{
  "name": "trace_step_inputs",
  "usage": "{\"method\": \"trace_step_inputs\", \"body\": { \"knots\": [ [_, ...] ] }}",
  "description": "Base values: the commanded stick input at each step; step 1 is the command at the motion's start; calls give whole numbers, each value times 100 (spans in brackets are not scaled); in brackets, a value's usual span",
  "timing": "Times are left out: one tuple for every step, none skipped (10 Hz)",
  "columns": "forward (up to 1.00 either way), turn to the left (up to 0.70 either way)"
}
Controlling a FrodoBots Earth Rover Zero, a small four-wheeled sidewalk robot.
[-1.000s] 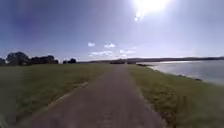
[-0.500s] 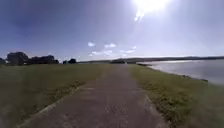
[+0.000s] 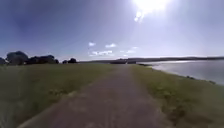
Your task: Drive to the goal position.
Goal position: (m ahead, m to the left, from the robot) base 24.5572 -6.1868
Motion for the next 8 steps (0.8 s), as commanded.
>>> {"method": "trace_step_inputs", "body": {
  "knots": [
    [85,0],
    [85,0],
    [85,-21],
    [85,-1],
    [85,0],
    [85,0],
    [85,0],
    [85,0]
  ]
}}
